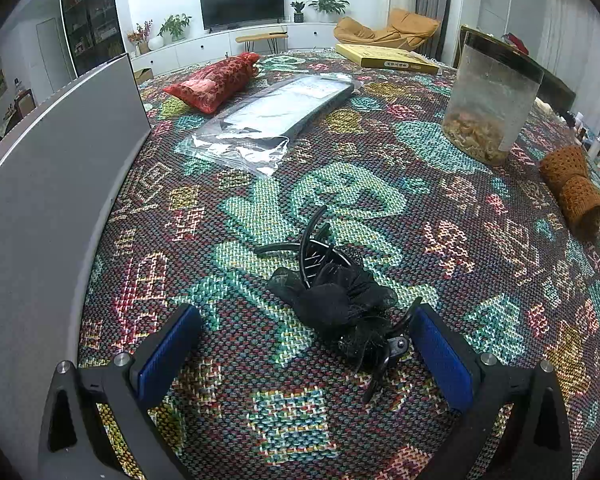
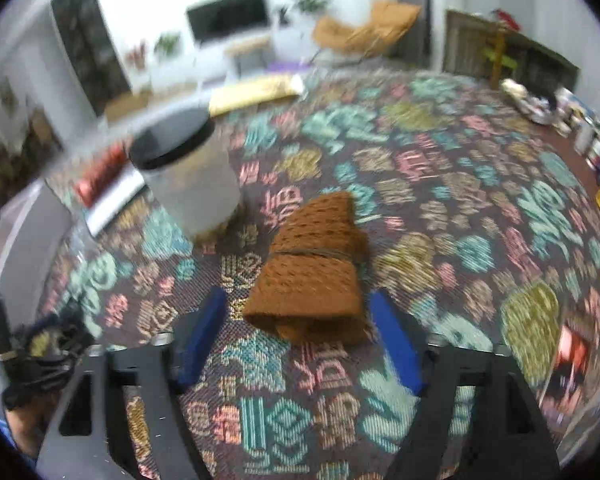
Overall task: Organize soft objects
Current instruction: 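Lower the brown knit roll onto the rug and open the right tool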
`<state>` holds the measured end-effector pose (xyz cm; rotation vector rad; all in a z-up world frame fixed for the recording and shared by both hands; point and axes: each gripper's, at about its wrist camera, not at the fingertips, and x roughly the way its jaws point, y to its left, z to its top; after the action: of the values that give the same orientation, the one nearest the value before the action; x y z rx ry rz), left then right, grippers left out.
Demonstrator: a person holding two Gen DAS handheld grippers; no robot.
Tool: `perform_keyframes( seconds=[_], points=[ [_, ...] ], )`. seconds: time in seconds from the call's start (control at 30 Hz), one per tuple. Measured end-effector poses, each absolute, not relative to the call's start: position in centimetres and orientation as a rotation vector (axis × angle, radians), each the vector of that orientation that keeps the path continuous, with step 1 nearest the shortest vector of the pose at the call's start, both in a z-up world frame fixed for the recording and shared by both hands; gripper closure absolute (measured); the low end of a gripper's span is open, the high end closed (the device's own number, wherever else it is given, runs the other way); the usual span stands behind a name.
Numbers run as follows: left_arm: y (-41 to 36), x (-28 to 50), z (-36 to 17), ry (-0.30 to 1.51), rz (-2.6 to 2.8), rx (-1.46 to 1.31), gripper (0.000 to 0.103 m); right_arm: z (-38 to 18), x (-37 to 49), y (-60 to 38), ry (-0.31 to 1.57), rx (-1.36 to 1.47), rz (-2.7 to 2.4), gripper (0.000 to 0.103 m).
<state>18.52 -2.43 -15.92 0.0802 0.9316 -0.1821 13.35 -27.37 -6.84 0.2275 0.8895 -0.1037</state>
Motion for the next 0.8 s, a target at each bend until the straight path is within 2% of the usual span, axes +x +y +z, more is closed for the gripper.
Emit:
perform_keyframes(
  seconds=[0.23,0.3,0.4,0.5,0.8],
  points=[
    [-2.4,18.5,-15.9,0.932,-0.182,0.080,0.000,-13.8,10.8,-24.7,1.032,0.263,-0.157,0.020],
    [-2.4,18.5,-15.9,0.931,-0.182,0.080,0.000,-14.0,11.0,-23.4,1.015,0.203,-0.200,0.020],
    [-2.4,18.5,-15.9,0.931,-0.182,0.080,0.000,-14.4,11.7,-21.8,1.026,0.120,-0.242,0.013],
    [-2.4,18.5,-15.9,0.932,-0.182,0.080,0.000,-14.3,11.4,-22.4,1.008,0.160,-0.229,0.011],
    [-2.4,18.5,-15.9,0.932,-0.182,0.080,0.000,-14.6,11.1,-22.2,1.002,0.140,-0.234,0.010]
  ],
)
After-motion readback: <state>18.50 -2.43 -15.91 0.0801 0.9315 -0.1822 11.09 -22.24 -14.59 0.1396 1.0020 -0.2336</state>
